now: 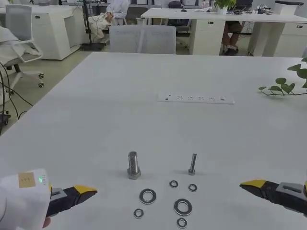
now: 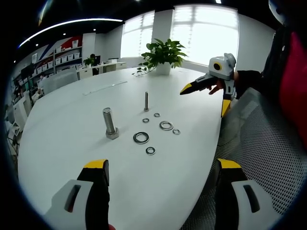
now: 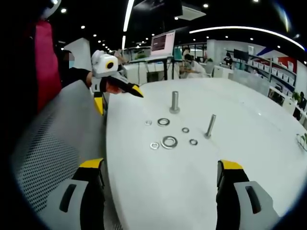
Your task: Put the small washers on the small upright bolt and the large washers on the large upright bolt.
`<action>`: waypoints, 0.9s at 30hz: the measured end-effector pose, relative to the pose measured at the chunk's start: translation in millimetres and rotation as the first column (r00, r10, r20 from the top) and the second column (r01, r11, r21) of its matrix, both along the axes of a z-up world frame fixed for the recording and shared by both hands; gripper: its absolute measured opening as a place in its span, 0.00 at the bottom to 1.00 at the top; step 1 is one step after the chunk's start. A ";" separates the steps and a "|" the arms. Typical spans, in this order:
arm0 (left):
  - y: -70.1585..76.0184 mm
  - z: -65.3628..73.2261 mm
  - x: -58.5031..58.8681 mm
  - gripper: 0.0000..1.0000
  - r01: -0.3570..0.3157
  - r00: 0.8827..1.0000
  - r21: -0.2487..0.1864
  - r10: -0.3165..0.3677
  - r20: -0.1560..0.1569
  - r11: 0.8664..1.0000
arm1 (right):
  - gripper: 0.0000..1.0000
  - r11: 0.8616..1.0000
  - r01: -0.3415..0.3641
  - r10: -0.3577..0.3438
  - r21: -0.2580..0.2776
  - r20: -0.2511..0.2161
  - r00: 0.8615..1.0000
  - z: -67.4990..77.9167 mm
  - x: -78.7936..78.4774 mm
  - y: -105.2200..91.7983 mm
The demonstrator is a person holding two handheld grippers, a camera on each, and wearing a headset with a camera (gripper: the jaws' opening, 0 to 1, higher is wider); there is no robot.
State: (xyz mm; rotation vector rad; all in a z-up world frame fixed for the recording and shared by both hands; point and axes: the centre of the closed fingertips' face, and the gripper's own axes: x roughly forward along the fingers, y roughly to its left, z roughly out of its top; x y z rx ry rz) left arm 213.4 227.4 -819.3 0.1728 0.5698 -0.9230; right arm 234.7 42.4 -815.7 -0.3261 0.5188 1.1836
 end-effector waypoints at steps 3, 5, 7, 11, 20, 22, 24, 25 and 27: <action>-0.4 -0.1 -0.2 0.91 -0.001 1.000 -0.002 0.001 -0.002 1.000 | 0.98 1.000 -0.001 0.001 -0.004 -0.002 1.000 -1.2 -0.1 -0.4; -0.4 0.1 0.0 0.91 -0.001 1.000 -0.001 0.001 -0.001 1.000 | 0.98 1.000 -0.002 0.002 -0.008 -0.002 1.000 -1.9 0.2 -0.8; -0.8 0.4 0.2 0.91 -0.002 1.000 -0.003 0.002 -0.001 1.000 | 0.98 1.000 -0.003 0.003 -0.011 -0.003 1.000 -2.4 0.5 -1.1; -1.0 0.2 0.1 0.91 -0.003 1.000 -0.004 0.003 -0.002 1.000 | 0.98 1.000 -0.001 0.001 -0.011 -0.004 1.000 -2.9 1.3 -1.8; -3.0 0.2 -0.3 0.91 -0.006 1.000 -0.005 0.006 -0.002 1.000 | 0.97 1.000 -0.004 0.004 -0.018 -0.009 1.000 -2.4 3.0 -4.2; -3.3 0.4 -0.3 0.91 -0.007 1.000 -0.005 0.007 -0.001 1.000 | 0.96 1.000 -0.008 0.008 -0.022 -0.011 1.000 -1.6 3.7 -4.0; -3.5 1.1 0.1 0.91 -0.008 1.000 -0.006 0.008 0.001 1.000 | 0.95 1.000 -0.014 0.014 -0.028 -0.012 1.000 -1.4 4.1 -3.4; -3.8 1.3 0.1 0.91 -0.008 1.000 -0.007 0.008 0.001 1.000 | 0.95 0.999 -0.016 0.016 -0.029 -0.012 1.000 -1.4 4.2 -3.2; -4.2 1.6 0.1 0.91 -0.010 1.000 -0.008 0.010 0.002 1.000 | 0.94 0.999 -0.022 0.022 -0.035 -0.017 1.000 -1.4 4.2 -2.0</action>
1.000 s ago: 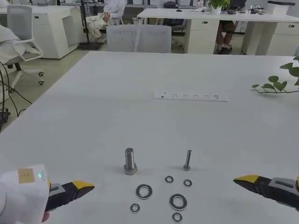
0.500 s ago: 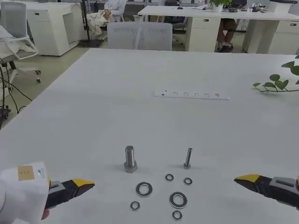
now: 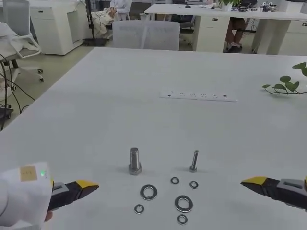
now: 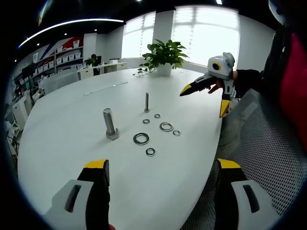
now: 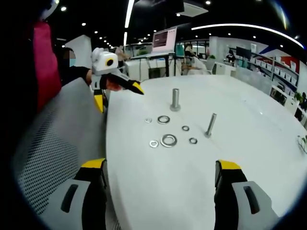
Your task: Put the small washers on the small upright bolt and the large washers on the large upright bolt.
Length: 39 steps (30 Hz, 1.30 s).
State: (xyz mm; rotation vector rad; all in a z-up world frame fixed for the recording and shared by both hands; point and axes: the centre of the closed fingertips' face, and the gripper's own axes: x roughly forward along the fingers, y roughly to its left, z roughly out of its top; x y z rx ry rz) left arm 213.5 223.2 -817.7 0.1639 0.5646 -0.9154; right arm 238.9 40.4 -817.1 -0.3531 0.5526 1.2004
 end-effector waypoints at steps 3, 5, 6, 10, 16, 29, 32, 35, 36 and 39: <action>0.0 0.3 0.1 0.91 -0.002 1.000 -0.001 0.002 0.001 1.000 | 0.92 1.000 -0.013 0.013 -0.011 -0.001 1.000 0.1 0.2 2.0; 0.4 0.7 0.4 0.91 -0.004 1.000 -0.001 0.004 0.003 1.000 | 0.90 0.999 -0.028 0.028 -0.028 -0.007 1.000 -0.5 0.4 3.3; 0.5 0.8 0.6 0.91 -0.005 1.000 -0.001 0.005 0.003 1.000 | 0.89 0.999 -0.035 0.035 -0.033 -0.005 0.999 -0.2 0.8 4.0; 0.2 2.1 1.3 0.91 -0.008 1.000 -0.003 0.008 0.006 1.000 | 0.88 0.996 -0.068 0.069 -0.055 0.005 0.998 2.9 4.9 8.9; 0.6 3.5 2.4 0.91 -0.014 1.000 -0.006 0.014 0.010 1.000 | 0.84 0.989 -0.120 0.122 -0.089 0.011 0.992 5.6 8.4 18.3; 1.0 3.9 3.7 0.90 -0.020 1.000 -0.010 0.020 0.011 1.000 | 0.77 0.964 -0.212 0.217 -0.162 0.015 0.976 5.4 14.7 36.4; 1.1 3.7 3.8 0.90 -0.020 1.000 -0.009 0.020 0.011 1.000 | 0.76 0.959 -0.226 0.232 -0.173 0.016 0.973 5.0 15.7 39.4; 0.8 3.6 3.7 0.90 -0.020 1.000 -0.008 0.020 0.011 1.000 | 0.75 0.951 -0.244 0.252 -0.190 0.015 0.968 3.3 16.1 41.7; 0.8 3.5 3.7 0.90 -0.020 1.000 -0.007 0.020 0.011 1.000 | 0.74 0.947 -0.250 0.258 -0.200 0.015 0.966 2.5 16.7 42.3; 0.5 3.5 3.6 0.90 -0.019 1.000 -0.007 0.019 0.010 1.000 | 0.73 0.940 -0.265 0.275 -0.214 0.016 0.961 2.3 17.9 44.2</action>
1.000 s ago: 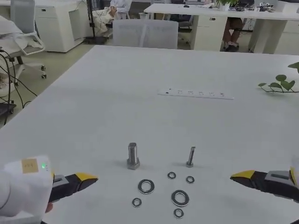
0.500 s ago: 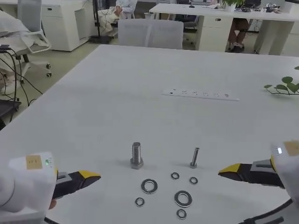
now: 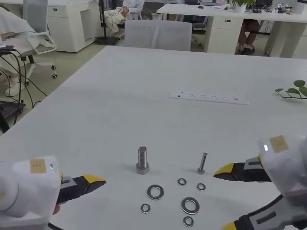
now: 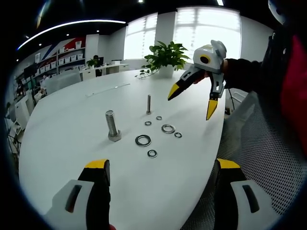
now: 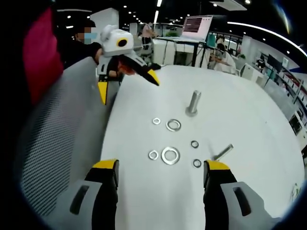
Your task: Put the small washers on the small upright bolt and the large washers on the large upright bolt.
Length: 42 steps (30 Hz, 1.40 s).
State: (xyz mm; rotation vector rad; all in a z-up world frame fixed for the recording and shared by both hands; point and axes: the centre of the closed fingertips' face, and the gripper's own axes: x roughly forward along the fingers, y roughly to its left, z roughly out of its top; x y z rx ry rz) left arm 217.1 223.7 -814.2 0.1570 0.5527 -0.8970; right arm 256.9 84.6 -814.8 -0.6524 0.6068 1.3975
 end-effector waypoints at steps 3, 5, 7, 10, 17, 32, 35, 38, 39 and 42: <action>0.2 0.0 0.0 0.90 -0.001 1.000 0.000 0.001 0.000 1.000 | 0.72 1.000 -0.017 0.017 -0.014 0.004 1.000 0.2 1.4 2.0; 0.3 0.2 0.1 0.90 -0.002 1.000 0.000 0.002 0.000 1.000 | 0.71 0.999 -0.030 0.030 -0.028 0.009 1.000 0.0 2.8 3.3; 0.2 0.6 0.2 0.90 -0.003 1.000 0.000 0.003 0.002 1.000 | 0.70 0.999 -0.038 0.039 -0.038 0.012 0.999 -0.2 3.9 4.2; 0.1 1.3 0.2 0.89 -0.005 1.000 -0.001 0.005 0.005 1.000 | 0.69 0.997 -0.056 0.057 -0.058 0.020 0.998 -0.7 5.7 5.9; 0.2 3.0 0.4 0.89 -0.011 1.000 -0.006 0.011 0.009 1.000 | 0.67 0.991 -0.093 0.096 -0.098 0.029 0.995 -2.9 8.3 9.0; 2.6 3.1 3.4 0.89 -0.022 1.000 -0.012 0.022 0.014 1.000 | 0.60 0.966 -0.164 0.175 -0.200 0.038 0.984 -9.1 17.7 8.5; 3.0 3.4 4.0 0.89 -0.025 1.000 -0.012 0.026 0.015 1.000 | 0.59 0.958 -0.180 0.193 -0.221 0.037 0.981 -11.0 19.7 8.8; 3.3 3.8 4.5 0.89 -0.029 0.999 -0.014 0.029 0.016 0.999 | 0.57 0.952 -0.197 0.210 -0.235 0.033 0.977 -11.9 20.8 10.7; 3.4 3.9 4.7 0.89 -0.030 0.999 -0.014 0.031 0.016 0.999 | 0.56 0.949 -0.204 0.217 -0.239 0.031 0.976 -11.8 21.2 12.1; 3.8 4.2 5.1 0.89 -0.033 0.999 -0.014 0.033 0.017 0.999 | 0.53 0.942 -0.219 0.234 -0.253 0.028 0.972 -13.2 22.3 14.6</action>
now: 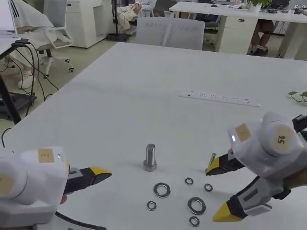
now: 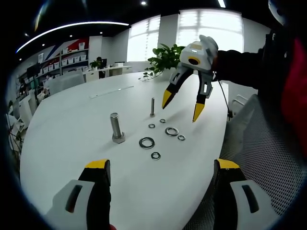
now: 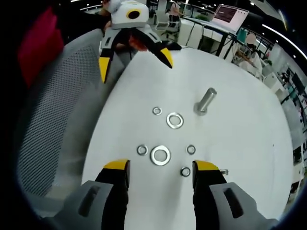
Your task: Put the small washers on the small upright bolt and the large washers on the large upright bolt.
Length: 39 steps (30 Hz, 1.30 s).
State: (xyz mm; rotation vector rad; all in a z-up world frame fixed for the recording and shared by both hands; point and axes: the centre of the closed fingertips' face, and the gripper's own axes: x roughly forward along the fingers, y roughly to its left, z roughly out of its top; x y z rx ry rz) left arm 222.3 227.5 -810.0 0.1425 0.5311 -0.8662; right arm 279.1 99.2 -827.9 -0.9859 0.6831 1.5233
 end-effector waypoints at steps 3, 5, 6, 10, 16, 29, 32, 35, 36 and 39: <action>0.7 0.7 0.9 0.88 -0.006 1.000 -0.003 0.006 0.002 1.000 | 0.52 1.000 -0.020 0.020 -0.019 0.001 1.000 -2.1 -0.2 1.9; 0.9 1.0 1.2 0.88 -0.008 1.000 -0.006 0.008 0.002 1.000 | 0.50 0.999 -0.034 0.034 -0.030 0.000 0.999 -3.9 -0.6 3.4; 1.1 1.1 1.4 0.88 -0.009 1.000 -0.006 0.009 0.003 1.000 | 0.50 0.999 -0.042 0.042 -0.034 0.000 0.999 -5.0 -0.7 4.5; 1.5 1.9 2.1 0.88 -0.014 1.000 -0.010 0.014 0.005 1.000 | 0.48 0.996 -0.065 0.066 -0.064 0.005 0.998 -10.5 -0.4 4.7; 1.9 3.4 3.0 0.87 -0.021 1.000 -0.018 0.022 0.009 1.000 | 0.45 0.992 -0.093 0.094 -0.090 0.003 0.996 -15.7 -1.3 7.2; 2.3 5.8 4.2 0.86 -0.030 0.999 -0.035 0.030 0.010 0.999 | 0.38 0.975 -0.148 0.151 -0.163 0.007 0.988 -29.5 -0.2 8.8; 2.3 6.2 4.3 0.86 -0.031 0.999 -0.041 0.031 0.008 0.999 | 0.37 0.971 -0.159 0.163 -0.178 0.007 0.987 -33.2 -0.3 9.1; 2.5 6.5 4.9 0.86 -0.032 0.999 -0.043 0.032 0.009 0.999 | 0.36 0.967 -0.167 0.171 -0.191 0.002 0.985 -36.4 -0.8 9.5; 2.6 6.6 5.1 0.86 -0.033 0.999 -0.044 0.034 0.010 0.998 | 0.36 0.967 -0.168 0.172 -0.191 0.003 0.985 -36.6 -0.8 9.7; 3.0 7.4 5.3 0.86 -0.036 0.999 -0.053 0.036 0.008 0.998 | 0.35 0.965 -0.173 0.177 -0.197 0.002 0.984 -37.8 -0.6 11.1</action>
